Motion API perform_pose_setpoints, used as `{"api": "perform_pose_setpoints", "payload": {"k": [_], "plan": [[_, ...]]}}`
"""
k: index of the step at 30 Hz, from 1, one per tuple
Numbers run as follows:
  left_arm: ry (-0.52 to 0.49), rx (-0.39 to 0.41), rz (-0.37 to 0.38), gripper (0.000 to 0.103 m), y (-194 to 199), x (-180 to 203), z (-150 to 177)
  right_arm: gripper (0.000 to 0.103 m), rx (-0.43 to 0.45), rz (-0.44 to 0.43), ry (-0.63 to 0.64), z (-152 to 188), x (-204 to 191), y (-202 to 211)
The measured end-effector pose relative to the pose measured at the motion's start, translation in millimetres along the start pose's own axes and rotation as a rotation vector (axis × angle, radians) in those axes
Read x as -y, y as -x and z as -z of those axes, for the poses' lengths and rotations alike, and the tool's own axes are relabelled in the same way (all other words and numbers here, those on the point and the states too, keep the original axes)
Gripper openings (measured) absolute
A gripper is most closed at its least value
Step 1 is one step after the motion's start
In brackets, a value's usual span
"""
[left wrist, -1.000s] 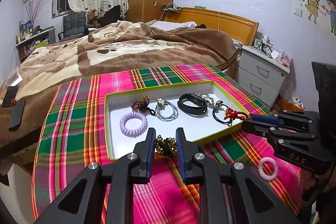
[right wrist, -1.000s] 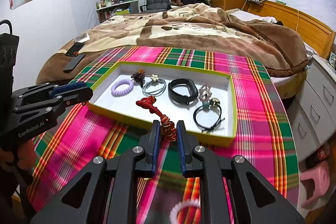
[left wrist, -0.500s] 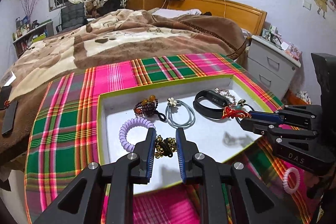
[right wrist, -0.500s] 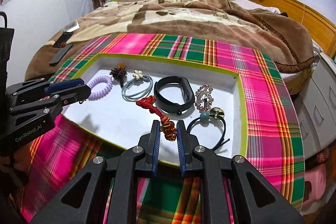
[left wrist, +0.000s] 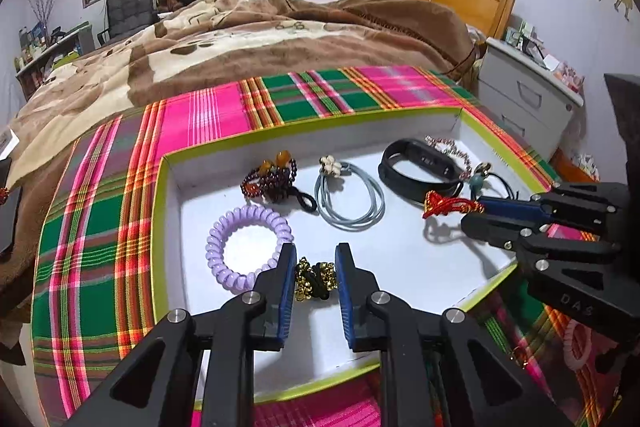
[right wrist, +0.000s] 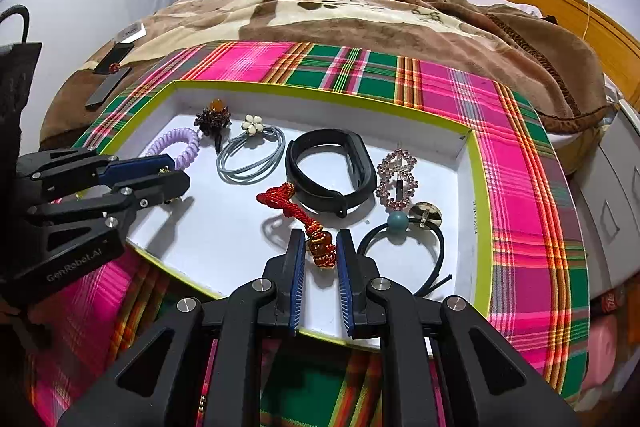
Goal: Organize jewelry
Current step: 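Lower both held items into the yellow box and open both tools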
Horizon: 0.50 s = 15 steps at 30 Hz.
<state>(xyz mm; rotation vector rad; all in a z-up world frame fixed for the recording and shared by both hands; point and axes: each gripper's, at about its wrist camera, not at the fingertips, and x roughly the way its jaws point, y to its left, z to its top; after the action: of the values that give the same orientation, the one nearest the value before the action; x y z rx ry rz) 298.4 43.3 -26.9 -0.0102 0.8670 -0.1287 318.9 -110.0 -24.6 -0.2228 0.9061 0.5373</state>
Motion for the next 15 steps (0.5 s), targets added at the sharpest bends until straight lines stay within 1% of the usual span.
{"api": "perform_pose_setpoints", "payload": {"k": [9,14,15], "plan": [[-0.001,-0.011,0.005,0.021,-2.7,-0.9,-1.9,0.017,-0.006,0.002,-0.002,-1.2,0.0,-2.5],[0.008,-0.006,0.004,0.021,-1.7,-2.1,-2.0,0.026,-0.001,0.023,-0.003,-0.9,0.1,-1.4],[0.011,-0.003,0.004,0.022,-0.6,-2.8,-1.8,0.026,0.0,0.023,-0.005,-0.5,0.2,-0.7]]}}
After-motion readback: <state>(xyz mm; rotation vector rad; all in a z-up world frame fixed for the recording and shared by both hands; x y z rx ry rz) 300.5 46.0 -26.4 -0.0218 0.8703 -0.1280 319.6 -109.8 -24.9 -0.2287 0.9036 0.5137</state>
